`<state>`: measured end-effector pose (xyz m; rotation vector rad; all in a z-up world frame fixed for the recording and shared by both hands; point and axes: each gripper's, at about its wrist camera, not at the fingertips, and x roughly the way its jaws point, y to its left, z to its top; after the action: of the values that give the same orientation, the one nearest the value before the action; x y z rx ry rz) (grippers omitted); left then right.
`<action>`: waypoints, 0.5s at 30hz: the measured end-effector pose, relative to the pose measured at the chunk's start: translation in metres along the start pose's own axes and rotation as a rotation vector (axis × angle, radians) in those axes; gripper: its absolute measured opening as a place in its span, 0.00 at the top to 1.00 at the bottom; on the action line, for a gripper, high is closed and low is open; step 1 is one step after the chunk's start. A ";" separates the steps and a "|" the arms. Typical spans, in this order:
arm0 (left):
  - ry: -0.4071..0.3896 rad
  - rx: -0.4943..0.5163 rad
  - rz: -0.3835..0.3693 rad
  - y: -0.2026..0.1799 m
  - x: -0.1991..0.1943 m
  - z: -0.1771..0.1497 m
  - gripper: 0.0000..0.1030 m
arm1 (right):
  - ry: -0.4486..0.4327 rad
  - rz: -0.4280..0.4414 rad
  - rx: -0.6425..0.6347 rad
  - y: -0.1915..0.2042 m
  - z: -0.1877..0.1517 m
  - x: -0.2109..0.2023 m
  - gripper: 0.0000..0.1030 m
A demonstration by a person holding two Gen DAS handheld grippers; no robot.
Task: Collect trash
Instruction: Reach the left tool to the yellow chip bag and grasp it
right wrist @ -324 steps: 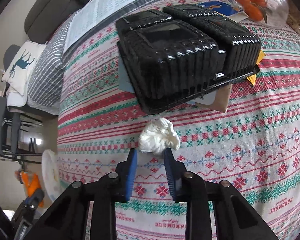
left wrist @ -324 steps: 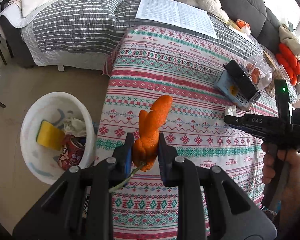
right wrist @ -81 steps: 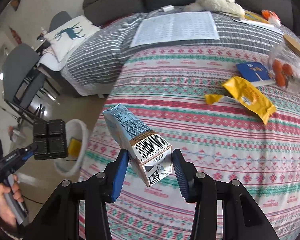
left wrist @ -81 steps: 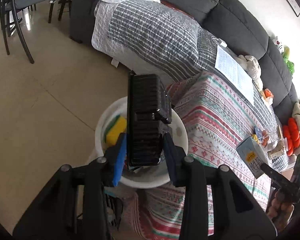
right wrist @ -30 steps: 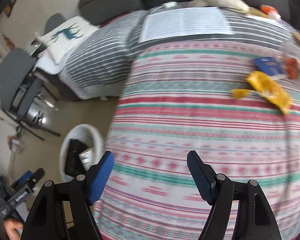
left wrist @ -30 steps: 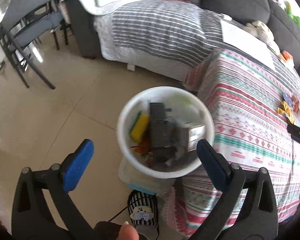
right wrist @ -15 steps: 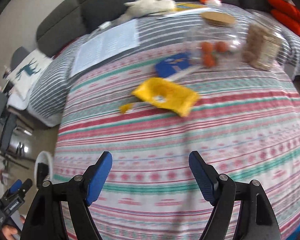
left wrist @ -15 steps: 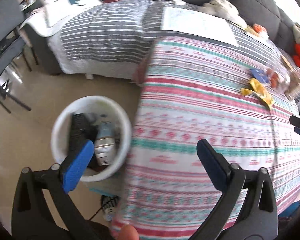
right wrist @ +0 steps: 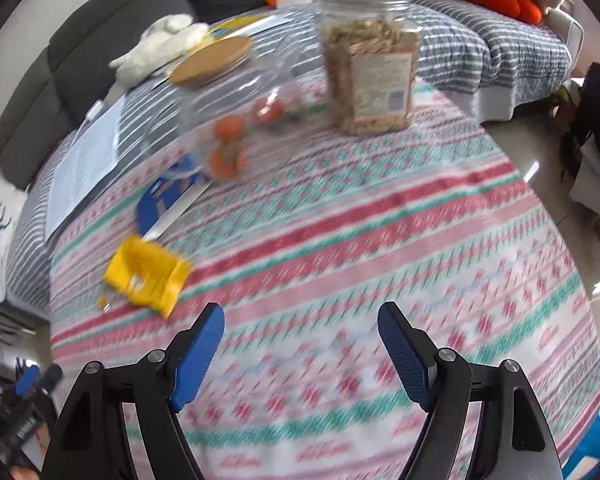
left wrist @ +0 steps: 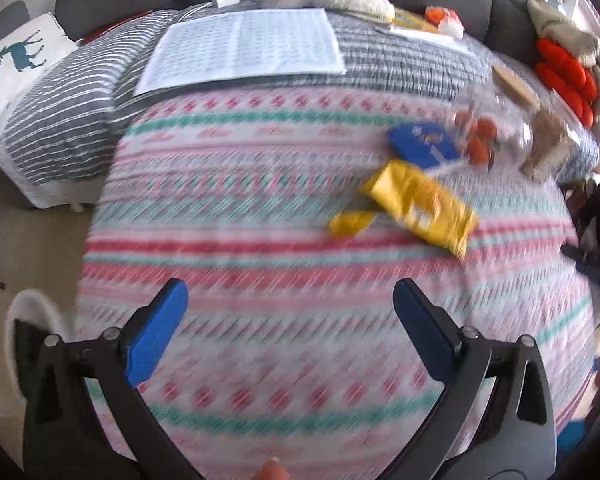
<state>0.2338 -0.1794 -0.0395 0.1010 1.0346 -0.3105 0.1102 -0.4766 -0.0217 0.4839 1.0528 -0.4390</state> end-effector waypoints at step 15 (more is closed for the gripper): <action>0.012 -0.116 -0.355 -0.039 0.088 0.032 0.51 | 0.021 0.042 -0.033 -0.022 0.012 0.048 0.22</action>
<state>0.2901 -0.2419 -0.0961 -0.1885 1.0786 -0.5711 0.1269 -0.5072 -0.0637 0.4812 1.0670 -0.3793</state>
